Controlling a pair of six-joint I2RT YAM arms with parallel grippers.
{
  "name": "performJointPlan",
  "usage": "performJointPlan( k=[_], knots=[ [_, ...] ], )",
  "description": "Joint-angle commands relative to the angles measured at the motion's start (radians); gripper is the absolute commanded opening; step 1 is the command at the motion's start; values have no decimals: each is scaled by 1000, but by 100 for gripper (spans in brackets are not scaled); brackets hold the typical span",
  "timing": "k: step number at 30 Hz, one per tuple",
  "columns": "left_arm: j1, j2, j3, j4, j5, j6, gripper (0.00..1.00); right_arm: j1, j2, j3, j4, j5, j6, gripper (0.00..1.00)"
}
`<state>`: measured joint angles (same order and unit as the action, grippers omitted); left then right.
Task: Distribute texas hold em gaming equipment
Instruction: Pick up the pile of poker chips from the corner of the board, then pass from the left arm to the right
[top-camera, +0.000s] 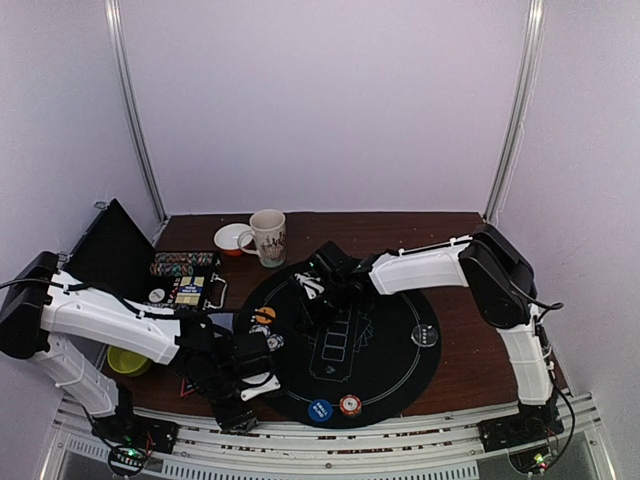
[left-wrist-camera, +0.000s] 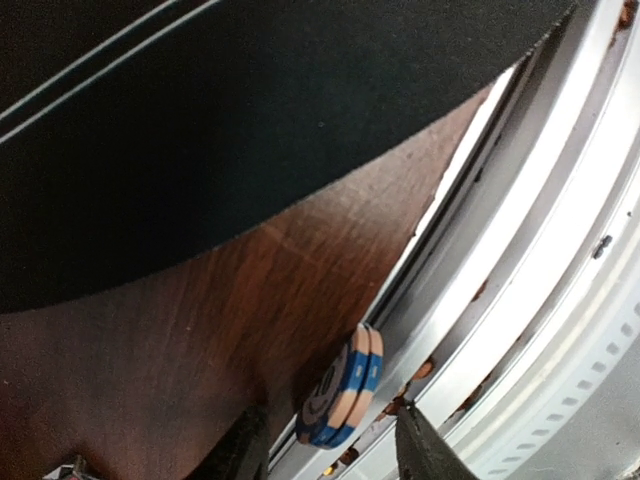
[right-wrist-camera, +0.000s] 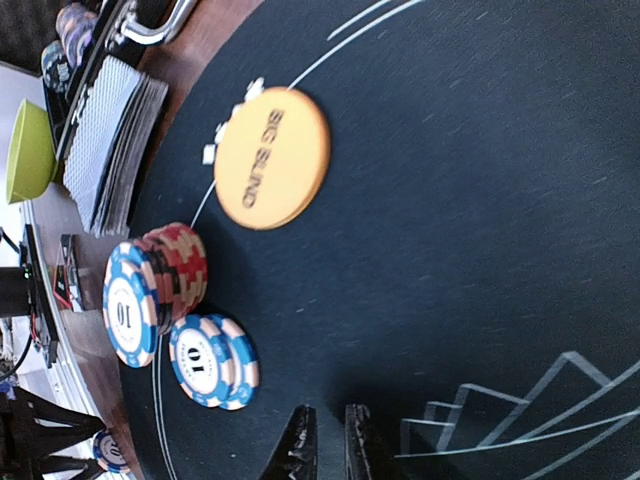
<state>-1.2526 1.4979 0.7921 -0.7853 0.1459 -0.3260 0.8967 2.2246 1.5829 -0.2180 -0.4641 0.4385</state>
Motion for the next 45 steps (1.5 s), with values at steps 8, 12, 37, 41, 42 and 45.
performJointPlan(
  k=[8, 12, 37, 41, 42, 45],
  knots=[
    [2, 4, 33, 8, -11, 0, 0, -30, -114, -28, -49, 11, -62, 14],
    [3, -75, 76, 24, -50, -56, 0, -45, -158, -17, -91, 3, -119, 15],
    [379, -538, -103, 808, 133, -571, 0, 6, -503, -186, 362, -389, 112, 44],
    [380, -556, -124, 866, 138, -588, 0, 10, -518, -215, 370, -383, 93, 45],
    [380, -557, -123, 871, 145, -586, 0, 10, -515, -217, 368, -395, 90, 45],
    [380, -568, -127, 882, 148, -586, 0, 16, -506, -232, 390, -422, 98, 41]
  ],
)
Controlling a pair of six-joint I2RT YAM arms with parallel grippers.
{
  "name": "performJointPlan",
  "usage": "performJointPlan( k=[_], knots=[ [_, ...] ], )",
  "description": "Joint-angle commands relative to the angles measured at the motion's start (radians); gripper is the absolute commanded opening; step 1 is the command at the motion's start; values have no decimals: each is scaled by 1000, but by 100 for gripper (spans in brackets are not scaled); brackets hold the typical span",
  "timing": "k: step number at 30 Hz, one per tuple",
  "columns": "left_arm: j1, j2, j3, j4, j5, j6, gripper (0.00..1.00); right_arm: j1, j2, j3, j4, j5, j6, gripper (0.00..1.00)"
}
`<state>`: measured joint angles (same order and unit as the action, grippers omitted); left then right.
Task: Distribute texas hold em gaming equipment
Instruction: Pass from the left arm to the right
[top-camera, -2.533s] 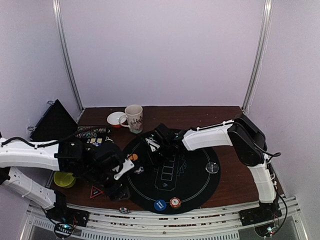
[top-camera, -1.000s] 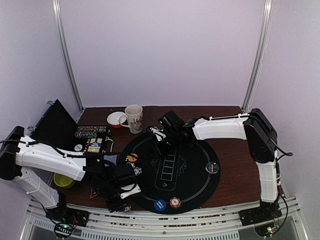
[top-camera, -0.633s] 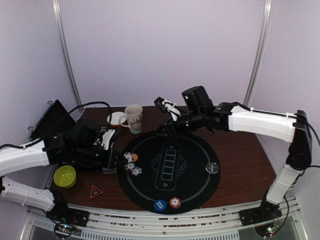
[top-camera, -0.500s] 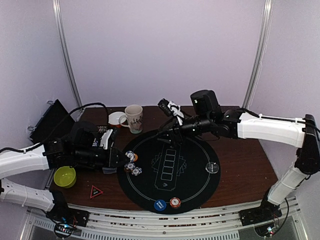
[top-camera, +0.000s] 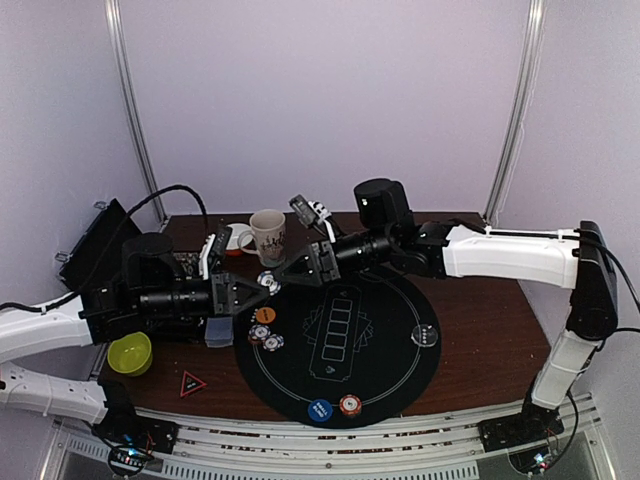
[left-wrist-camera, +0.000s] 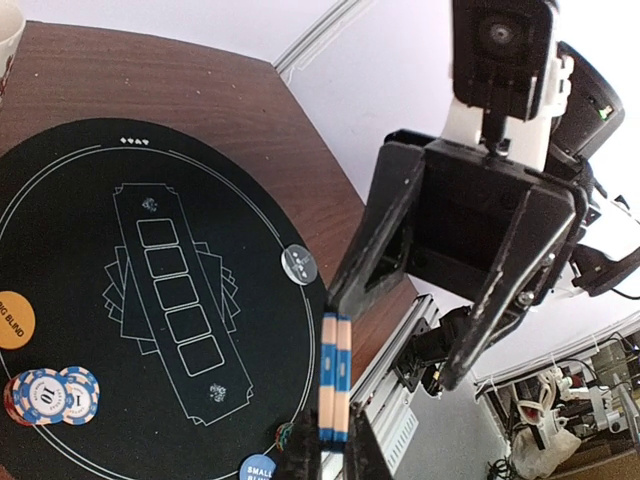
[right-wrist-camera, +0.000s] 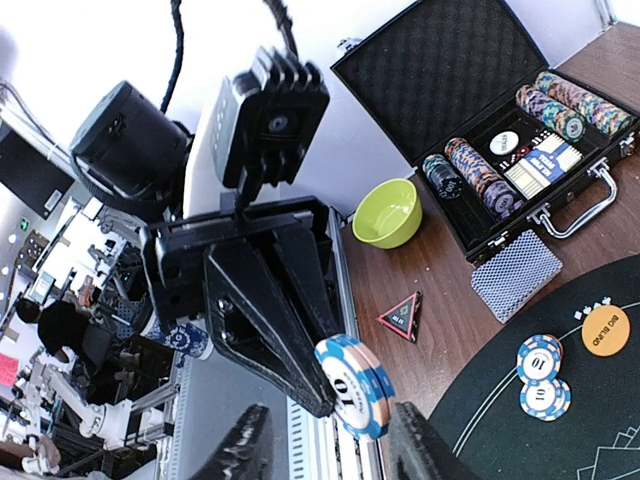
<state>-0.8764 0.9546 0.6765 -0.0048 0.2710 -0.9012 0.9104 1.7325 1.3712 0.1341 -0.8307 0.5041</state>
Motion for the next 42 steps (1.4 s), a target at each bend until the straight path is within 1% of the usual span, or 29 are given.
performJointPlan(
  k=[1, 4, 8, 9, 12, 14, 16, 17, 21, 24, 25, 30, 31, 32, 33, 35, 38, 40, 42],
  knots=[
    [4, -30, -14, 107, 25, -9, 0, 4, -7, -21, 36, -60, 31, 38],
    [4, -41, -15, 108, 33, -6, 0, 5, 1, -22, 26, -47, 29, 32],
    [4, -55, -32, 117, 41, -12, 0, 7, 12, -19, 47, -51, 43, 28],
    [4, -56, -38, 124, 46, -14, 0, 7, 17, -16, 42, -51, 41, 28],
    [4, -49, -40, 128, 57, -17, 0, 6, 24, -12, 25, -39, 24, 35],
    [3, -42, -41, 137, 69, -14, 0, 9, 27, -7, 27, -32, 24, 36],
    [4, -35, -37, 141, 77, -10, 0, 13, 33, 5, 21, -29, 17, 32],
    [3, -32, -33, 141, 77, -9, 0, 15, 38, 10, 21, -34, 15, 29],
    [3, -22, -24, 140, 84, -7, 0, 18, 47, 9, 27, -57, 24, 10],
    [3, -26, -25, 142, 77, -8, 0, 19, 52, 16, 10, -75, 21, 4],
    [3, -25, -26, 141, 77, -9, 0, 19, 51, 17, 8, -77, 19, 0],
    [3, -16, -23, 107, 61, -16, 0, 18, 29, -4, 20, -80, 17, 0],
    [3, -15, -12, 73, 31, -10, 2, 18, 29, -6, 17, -78, 20, 0],
    [4, -10, 6, -4, -13, 2, 21, 17, 30, -5, 9, -76, 19, 0],
    [3, -8, 26, -71, -82, 12, 32, 16, 30, -4, 3, -71, 20, 0],
    [4, -10, 51, -141, -144, 37, 45, 14, 32, -7, -19, -43, 16, 0],
    [4, -31, 59, -161, -197, 55, 63, -2, 43, -10, -54, -7, 9, 0],
    [4, -48, 68, -196, -236, 58, 72, -25, 48, -21, -63, 13, 28, 0],
    [4, -64, 84, -268, -299, 49, 78, -48, 58, -31, -84, 58, 39, 0]
  ],
)
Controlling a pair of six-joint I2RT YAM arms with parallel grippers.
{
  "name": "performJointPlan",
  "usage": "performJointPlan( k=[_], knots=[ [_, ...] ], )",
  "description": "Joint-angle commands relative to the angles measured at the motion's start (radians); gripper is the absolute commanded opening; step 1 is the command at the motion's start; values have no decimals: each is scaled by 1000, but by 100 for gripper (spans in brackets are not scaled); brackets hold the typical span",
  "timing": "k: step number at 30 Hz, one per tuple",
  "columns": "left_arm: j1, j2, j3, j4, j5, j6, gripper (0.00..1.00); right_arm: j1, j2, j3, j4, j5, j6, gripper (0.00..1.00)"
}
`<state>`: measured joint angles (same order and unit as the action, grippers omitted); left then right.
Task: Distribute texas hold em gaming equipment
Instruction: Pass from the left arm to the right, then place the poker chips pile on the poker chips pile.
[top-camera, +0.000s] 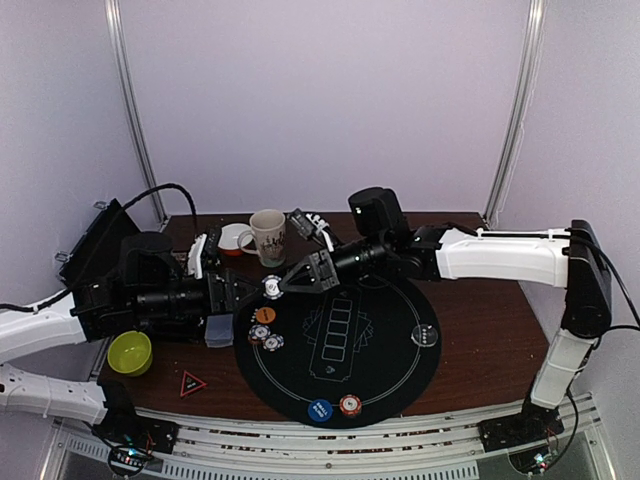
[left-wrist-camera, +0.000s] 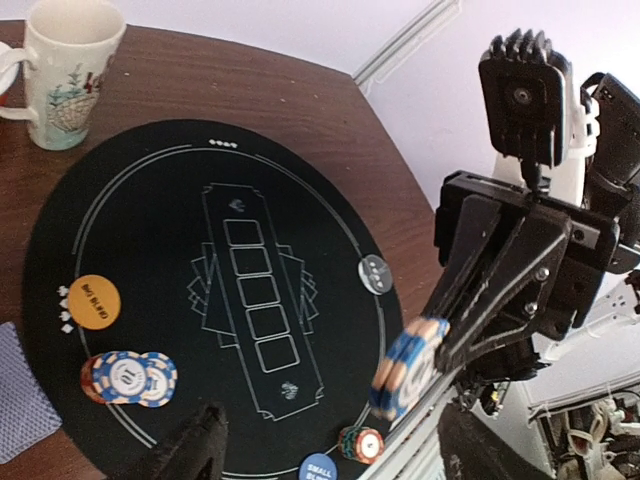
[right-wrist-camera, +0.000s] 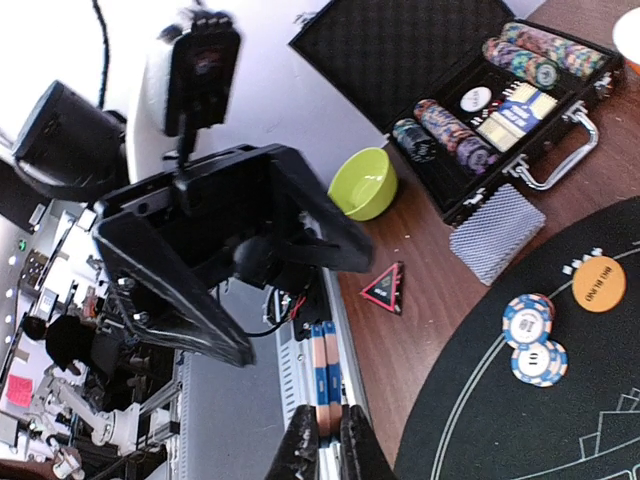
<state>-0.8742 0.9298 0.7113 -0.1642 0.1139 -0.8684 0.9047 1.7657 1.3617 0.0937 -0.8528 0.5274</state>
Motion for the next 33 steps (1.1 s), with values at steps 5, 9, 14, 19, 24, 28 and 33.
performJointPlan(
  k=[5, 9, 14, 19, 24, 28, 33],
  knots=[
    [1, -35, 80, -268, -290, -20, 82, -53, 150, -15, -124, 157, 47, 0],
    [1, 16, 84, -319, -331, -37, 83, -53, 238, -20, -38, 160, 137, 0],
    [3, 89, 103, -376, -380, -21, 94, -52, 359, 38, -47, 162, 163, 0],
    [3, 158, 121, -409, -390, 2, 98, -50, 401, 28, -2, 125, 212, 0],
    [3, 184, 129, -405, -393, 24, 98, -49, 399, -3, 61, 92, 261, 0],
    [3, 188, 130, -405, -395, 31, 98, -45, 412, 0, 103, 57, 303, 0],
    [3, 180, 131, -412, -403, 32, 98, -36, 433, 11, 112, 60, 320, 0]
  ],
)
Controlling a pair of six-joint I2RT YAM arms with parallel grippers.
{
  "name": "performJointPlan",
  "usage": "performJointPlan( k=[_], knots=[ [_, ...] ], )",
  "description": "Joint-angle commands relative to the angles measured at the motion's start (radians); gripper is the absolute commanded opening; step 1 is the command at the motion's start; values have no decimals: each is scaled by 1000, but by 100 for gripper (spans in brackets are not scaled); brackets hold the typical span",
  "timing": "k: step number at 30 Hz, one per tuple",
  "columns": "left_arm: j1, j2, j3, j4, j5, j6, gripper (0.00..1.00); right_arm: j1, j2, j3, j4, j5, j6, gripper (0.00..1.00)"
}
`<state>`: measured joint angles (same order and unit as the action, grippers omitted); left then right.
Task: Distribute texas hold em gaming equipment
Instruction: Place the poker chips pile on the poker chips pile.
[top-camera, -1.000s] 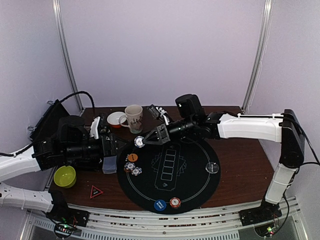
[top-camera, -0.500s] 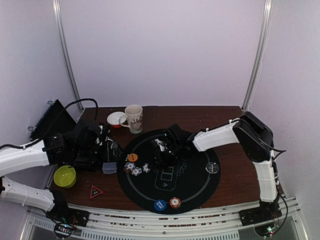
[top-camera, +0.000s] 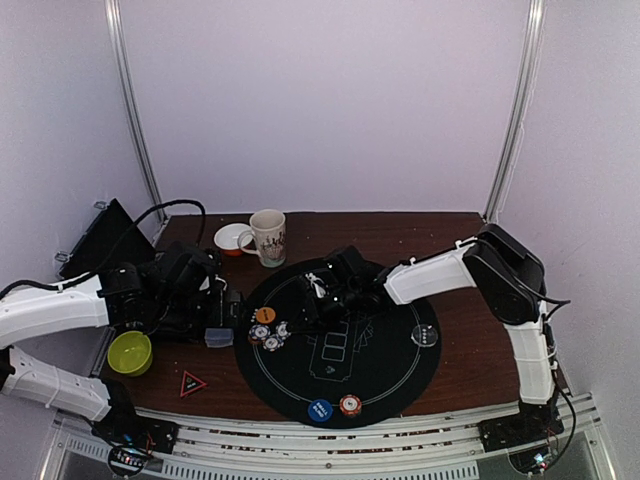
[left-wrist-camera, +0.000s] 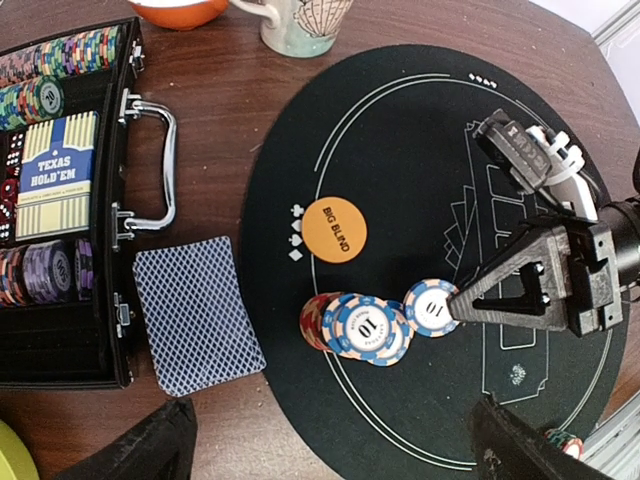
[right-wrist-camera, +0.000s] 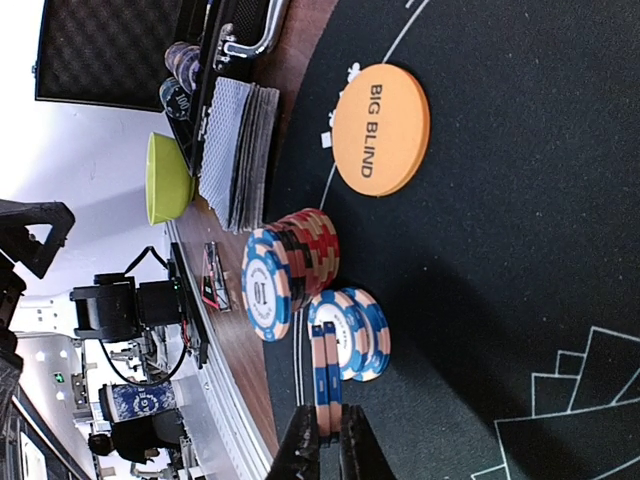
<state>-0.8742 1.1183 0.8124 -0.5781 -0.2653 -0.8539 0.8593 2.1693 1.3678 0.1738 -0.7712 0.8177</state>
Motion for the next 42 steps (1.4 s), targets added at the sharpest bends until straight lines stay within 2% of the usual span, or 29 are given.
performJointPlan(
  k=[1, 26, 29, 34, 42],
  knots=[
    [3, -10, 30, -1, -27, 17, 98, 10, 34, 6, 30, -20, 33, 0],
    [3, -48, 20, -19, -56, 17, 98, 37, 101, 62, 44, -21, 72, 1],
    [3, -56, 19, -30, -61, 16, 98, 39, 109, 74, 36, -16, 70, 7],
    [3, -70, 11, -34, -65, 14, 98, 40, 108, 102, -34, 13, 24, 24],
    [3, -57, 11, -34, -66, 20, 98, 51, 75, 167, -239, 122, -131, 37]
  ],
)
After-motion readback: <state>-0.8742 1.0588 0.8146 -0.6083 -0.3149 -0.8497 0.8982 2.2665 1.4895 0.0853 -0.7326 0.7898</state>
